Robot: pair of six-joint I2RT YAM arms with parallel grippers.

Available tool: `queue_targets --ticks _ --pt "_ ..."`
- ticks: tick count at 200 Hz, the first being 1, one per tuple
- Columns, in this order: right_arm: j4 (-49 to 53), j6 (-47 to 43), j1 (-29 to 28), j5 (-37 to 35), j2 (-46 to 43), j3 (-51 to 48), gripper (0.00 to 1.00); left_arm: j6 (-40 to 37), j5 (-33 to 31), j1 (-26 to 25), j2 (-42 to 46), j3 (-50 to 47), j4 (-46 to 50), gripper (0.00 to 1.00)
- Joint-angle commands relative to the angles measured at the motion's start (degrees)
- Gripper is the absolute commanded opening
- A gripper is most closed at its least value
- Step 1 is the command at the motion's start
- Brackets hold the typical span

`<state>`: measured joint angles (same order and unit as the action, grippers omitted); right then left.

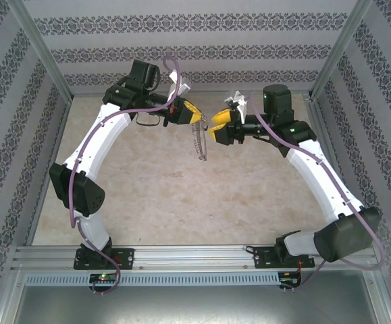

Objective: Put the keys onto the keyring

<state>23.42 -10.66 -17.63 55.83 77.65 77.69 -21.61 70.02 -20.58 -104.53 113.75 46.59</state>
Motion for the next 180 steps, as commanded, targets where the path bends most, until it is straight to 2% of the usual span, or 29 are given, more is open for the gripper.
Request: queue_targets --ticks 1,74,132,150,180 --pt "-4.5 1.5 0.1 2.0 0.3 -1.4 0.56 1.1 1.9 -0.4 2.1 -0.3 -3.1 0.0" --pt "-8.8 3.8 -0.5 3.5 4.4 -0.3 0.57 1.2 3.3 -0.6 2.7 -0.4 -3.3 0.0" --pt "-12.5 5.9 -2.2 2.1 6.6 -0.3 0.53 1.3 3.7 -0.9 2.9 -0.3 -3.5 0.0" --pt "-12.6 6.0 -2.9 1.5 7.1 -0.3 0.43 1.4 3.7 -1.0 2.9 -0.4 -3.7 0.0" --pt "-12.6 6.2 -3.4 1.4 6.7 -1.3 0.14 1.7 3.5 -1.0 3.1 -0.6 -4.3 0.0"
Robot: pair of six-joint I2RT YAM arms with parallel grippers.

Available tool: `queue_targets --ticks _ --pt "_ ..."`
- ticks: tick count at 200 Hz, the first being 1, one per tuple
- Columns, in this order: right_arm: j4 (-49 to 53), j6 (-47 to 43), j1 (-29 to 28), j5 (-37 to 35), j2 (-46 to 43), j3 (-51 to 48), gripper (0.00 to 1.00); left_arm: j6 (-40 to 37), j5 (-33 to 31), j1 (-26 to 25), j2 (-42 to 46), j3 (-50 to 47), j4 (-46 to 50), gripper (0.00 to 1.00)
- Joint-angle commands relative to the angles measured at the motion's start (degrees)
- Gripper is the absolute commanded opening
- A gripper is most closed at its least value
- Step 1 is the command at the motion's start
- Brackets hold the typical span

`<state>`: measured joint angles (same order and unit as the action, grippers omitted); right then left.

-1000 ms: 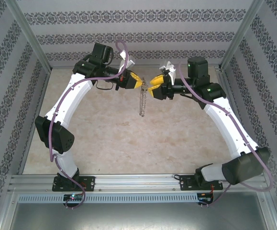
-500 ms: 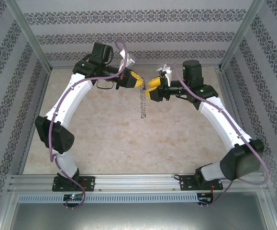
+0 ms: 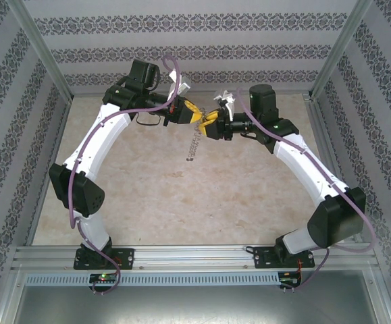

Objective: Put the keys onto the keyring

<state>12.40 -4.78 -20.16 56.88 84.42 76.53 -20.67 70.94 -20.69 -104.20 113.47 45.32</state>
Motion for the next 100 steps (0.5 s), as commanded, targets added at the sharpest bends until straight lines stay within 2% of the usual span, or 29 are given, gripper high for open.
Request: queue_targets --ticks 1,17,100 --pt "-1.7 0.3 -0.8 0.4 0.0 -0.2 0.13 0.8 2.5 -0.9 2.8 -0.3 -3.1 0.0" --pt "-1.4 0.2 -1.3 0.4 -0.6 -0.7 0.0 1.1 2.5 -0.9 2.9 -0.5 -3.6 0.0" --pt "5.6 -4.1 -6.8 2.0 1.1 1.7 0.0 2.9 2.0 -0.9 3.7 -2.3 -6.6 0.0"
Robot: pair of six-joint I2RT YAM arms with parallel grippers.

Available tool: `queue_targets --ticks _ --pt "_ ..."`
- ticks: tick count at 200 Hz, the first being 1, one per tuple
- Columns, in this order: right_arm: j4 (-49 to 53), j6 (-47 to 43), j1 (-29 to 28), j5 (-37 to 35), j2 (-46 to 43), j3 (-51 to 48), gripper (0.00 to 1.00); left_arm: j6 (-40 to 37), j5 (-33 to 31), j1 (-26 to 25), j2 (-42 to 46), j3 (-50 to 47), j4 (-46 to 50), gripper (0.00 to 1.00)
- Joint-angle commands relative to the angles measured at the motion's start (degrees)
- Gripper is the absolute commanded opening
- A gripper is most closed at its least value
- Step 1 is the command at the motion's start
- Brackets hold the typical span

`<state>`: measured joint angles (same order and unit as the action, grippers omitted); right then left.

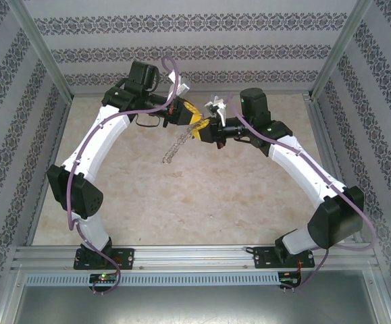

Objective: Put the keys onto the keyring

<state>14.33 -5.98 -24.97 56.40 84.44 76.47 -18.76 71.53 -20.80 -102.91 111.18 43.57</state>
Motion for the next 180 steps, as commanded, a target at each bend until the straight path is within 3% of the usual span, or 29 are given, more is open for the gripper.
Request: queue_targets --ticks 1,35,57,70,130,180 --pt "3.8 -3.0 -2.1 2.5 1.2 1.8 0.0 1.0 1.4 -0.8 2.4 0.0 -4.9 0.0" --pt "5.3 -3.9 -2.4 1.2 1.7 2.6 0.0 1.0 1.4 -0.8 2.6 -0.3 -5.1 0.0" --pt "5.4 -3.6 -1.3 0.9 0.2 1.7 0.35 0.9 1.4 -0.8 2.7 -0.4 -5.0 0.0" --pt "4.7 -2.7 0.1 1.2 -1.6 0.4 0.44 0.7 1.3 -0.8 2.8 -0.5 -4.8 0.0" --pt "-6.1 6.5 8.2 4.1 -12.1 -7.1 0.44 0.6 1.8 -0.8 3.2 -1.2 -5.3 0.0" --pt "-13.1 11.5 8.7 2.8 -13.0 -8.8 0.45 1.1 2.0 -0.8 4.0 -2.0 -6.2 0.0"
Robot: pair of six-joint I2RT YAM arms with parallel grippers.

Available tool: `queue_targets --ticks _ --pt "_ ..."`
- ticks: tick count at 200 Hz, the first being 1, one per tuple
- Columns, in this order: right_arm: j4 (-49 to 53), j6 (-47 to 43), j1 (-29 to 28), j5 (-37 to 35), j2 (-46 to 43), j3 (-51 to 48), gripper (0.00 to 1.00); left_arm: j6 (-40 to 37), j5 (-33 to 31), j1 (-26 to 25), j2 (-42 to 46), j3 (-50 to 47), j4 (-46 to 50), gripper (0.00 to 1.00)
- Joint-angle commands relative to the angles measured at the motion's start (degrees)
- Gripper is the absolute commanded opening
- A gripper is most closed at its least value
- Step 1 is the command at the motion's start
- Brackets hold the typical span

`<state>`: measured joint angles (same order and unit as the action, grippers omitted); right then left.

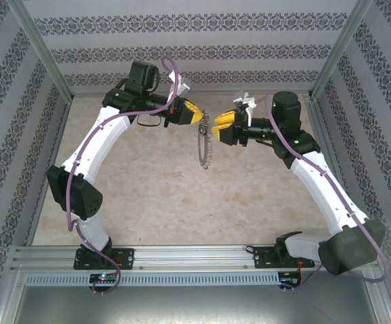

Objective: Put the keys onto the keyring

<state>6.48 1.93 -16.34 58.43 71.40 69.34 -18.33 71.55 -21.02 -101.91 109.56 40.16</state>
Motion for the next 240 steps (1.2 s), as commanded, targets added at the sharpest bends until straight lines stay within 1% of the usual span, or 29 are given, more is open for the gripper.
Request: queue_targets --ticks 1,40,66,80,149,185,198,240 --pt "-5.3 3.6 0.1 0.7 0.1 -1.7 0.45 0.7 2.0 -0.6 3.0 -0.3 -2.8 0.0" --pt "-10.7 7.1 0.2 -1.0 0.7 -3.3 0.45 1.3 2.6 -0.6 3.4 -0.5 -3.7 0.0" --pt "-14.4 9.9 0.2 -0.8 1.4 -2.9 0.42 1.6 3.0 -0.6 3.3 -0.5 -4.0 0.0" --pt "-16.1 11.3 0.1 -0.5 1.9 -2.5 0.38 1.9 3.0 -0.5 3.2 -0.6 -4.4 0.0" --pt "-31.9 25.4 0.2 3.4 7.4 -2.1 0.38 2.9 3.2 -0.7 3.4 -1.4 -6.0 0.0" --pt "-35.0 28.2 0.0 4.5 8.8 -1.8 0.36 3.0 2.9 -0.7 3.6 -1.5 -6.6 0.0" --pt "-35.2 28.4 -0.2 4.7 9.0 -1.8 0.33 3.1 2.8 -0.6 3.6 -1.5 -6.6 0.0" --pt "-35.2 28.4 -0.7 5.5 9.4 -2.0 0.33 3.1 2.4 -0.6 3.6 -1.5 -6.9 0.0"
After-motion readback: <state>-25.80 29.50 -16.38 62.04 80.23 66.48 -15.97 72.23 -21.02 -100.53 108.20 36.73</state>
